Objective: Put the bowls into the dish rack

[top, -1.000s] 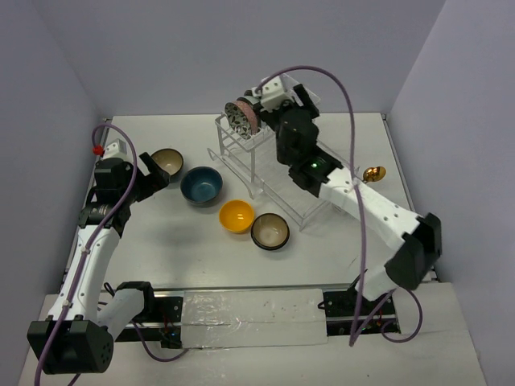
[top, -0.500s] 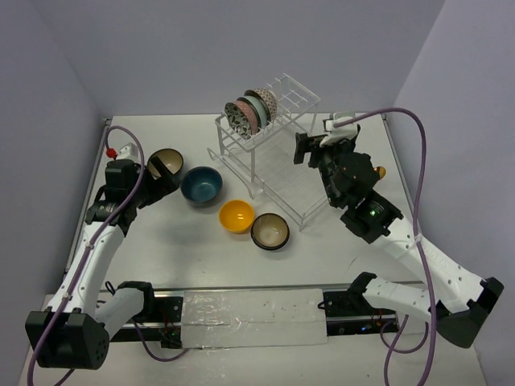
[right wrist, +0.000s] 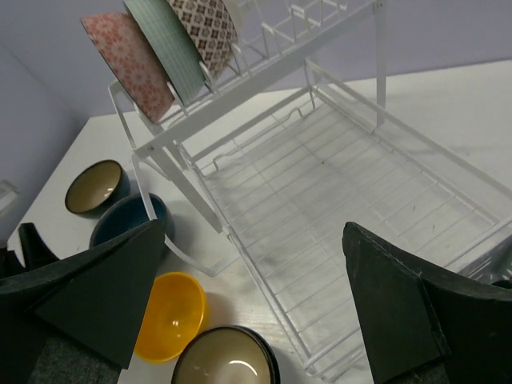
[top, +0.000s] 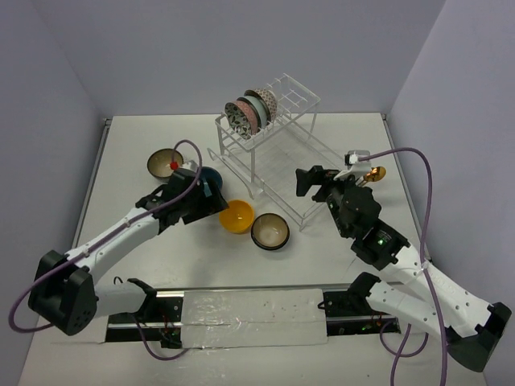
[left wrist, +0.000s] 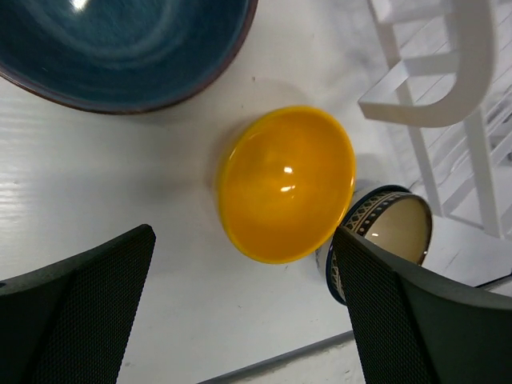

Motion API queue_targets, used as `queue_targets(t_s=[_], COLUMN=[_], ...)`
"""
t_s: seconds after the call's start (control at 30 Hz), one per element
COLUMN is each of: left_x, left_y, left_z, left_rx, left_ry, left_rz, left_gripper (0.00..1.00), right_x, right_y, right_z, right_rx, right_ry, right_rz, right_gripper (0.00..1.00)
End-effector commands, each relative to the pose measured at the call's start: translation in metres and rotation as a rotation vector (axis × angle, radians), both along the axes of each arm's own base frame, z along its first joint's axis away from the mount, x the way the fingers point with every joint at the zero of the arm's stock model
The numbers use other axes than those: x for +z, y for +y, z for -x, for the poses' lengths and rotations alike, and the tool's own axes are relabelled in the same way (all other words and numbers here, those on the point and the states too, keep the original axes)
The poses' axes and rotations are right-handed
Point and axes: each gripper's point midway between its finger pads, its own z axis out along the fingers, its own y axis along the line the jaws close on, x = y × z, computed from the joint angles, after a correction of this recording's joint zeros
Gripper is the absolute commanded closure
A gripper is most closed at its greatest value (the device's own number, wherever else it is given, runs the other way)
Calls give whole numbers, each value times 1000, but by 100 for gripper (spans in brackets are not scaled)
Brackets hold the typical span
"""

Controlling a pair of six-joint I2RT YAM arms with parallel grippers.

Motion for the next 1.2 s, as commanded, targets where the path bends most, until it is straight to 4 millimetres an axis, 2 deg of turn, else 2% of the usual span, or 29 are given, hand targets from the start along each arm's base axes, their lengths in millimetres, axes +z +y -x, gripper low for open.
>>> queue_targets(t_s=[0.0,0.13,0.17,0.23,0.27,0.3,0.37,0.43,0.57,0.9,1.0,1.17], left_x=[1,-12,-22,-25,-33,-34,-43,-45,-44,-49,-47,-37], left_y=[-22,-40,-46,-51,-54,-55,-55,-53,-47,-40,-38,-30], left_z=[-9,-13,-11,-14,-13,-14,-14,-14,-16,-13,-12,-12], left_rx=[25,14,2,3,-5,-5,0,9,32,42,45,56], left_ry=[-24,1,25,25,42,47,64,70,59,64,59,32], left_rz=[10,-12,-31,-50,-73,-87,-119,-133,-157,-187,-187,-205], left_gripper=[1,7,9,15,18,23,28,38,59,96,100,100], right_x=[-14,-29,-30,-33,-34,-34,-35,-37,-36,-43,-44,-47], right_y=[2,5,5,4,4,3,2,1,1,14,21,34], right_z=[5,8,8,9,10,10,11,13,15,14,15,16], right_rx=[8,24,27,29,29,29,31,38,47,110,145,206], right_ry=[36,62,64,70,70,68,68,66,53,74,81,99], right_rz=[-59,-59,-56,-47,-41,-38,-35,-26,-21,19,33,47], right_gripper=[0,0,0,0,0,0,0,0,0,6,7,8])
